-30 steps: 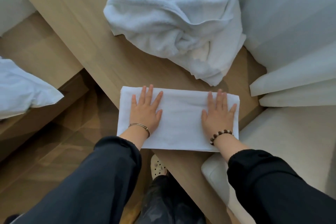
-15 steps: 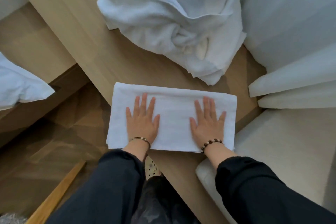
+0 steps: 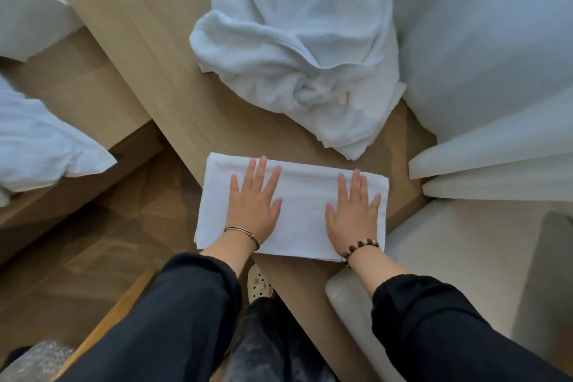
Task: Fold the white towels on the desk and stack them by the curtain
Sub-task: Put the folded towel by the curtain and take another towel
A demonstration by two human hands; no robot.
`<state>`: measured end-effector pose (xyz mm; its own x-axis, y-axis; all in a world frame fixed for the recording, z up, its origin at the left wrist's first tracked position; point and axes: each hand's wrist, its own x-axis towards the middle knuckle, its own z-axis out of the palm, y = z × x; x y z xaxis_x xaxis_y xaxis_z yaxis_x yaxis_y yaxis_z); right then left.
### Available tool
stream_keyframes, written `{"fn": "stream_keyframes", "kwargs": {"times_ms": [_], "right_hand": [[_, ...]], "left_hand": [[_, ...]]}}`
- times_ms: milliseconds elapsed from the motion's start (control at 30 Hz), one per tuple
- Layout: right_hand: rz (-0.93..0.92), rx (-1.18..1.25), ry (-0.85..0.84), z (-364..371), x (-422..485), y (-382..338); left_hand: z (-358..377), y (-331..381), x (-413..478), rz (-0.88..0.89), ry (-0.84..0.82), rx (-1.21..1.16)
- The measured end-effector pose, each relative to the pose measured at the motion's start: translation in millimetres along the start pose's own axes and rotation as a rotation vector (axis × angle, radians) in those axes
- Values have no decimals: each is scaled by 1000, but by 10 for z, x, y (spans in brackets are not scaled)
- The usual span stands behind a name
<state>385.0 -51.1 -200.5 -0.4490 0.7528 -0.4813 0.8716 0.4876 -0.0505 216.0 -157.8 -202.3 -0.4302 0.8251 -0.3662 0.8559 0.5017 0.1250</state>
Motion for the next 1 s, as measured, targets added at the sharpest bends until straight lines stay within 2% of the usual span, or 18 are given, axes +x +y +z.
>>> {"fn": "stream_keyframes", "kwargs": {"times_ms": [233, 500, 567, 733, 800, 900, 1000], "right_hand": [[-28, 80, 150, -994, 242, -414], [-6, 134, 231, -1959, 1156, -795], [37, 106, 215, -2114, 1429, -817], [85, 0, 46, -2220, 1980, -829], [159, 72, 19, -2181, 2113, -790], [299, 343, -11, -2076, 2234, -716], [326, 556, 4, -1932, 2317, -696]], "left_hand": [[-879, 63, 331, 61, 81, -38], [-1560, -282, 1325, 105, 103, -4], [-1614, -417, 1580, 95, 103, 15], [-1653, -644, 2117, 168, 40, 76], [-1659, -695, 2293, 221, 40, 137], [-1681, -728, 2497, 307, 82, 156], [-1658, -686, 2587, 338, 98, 120]]}}
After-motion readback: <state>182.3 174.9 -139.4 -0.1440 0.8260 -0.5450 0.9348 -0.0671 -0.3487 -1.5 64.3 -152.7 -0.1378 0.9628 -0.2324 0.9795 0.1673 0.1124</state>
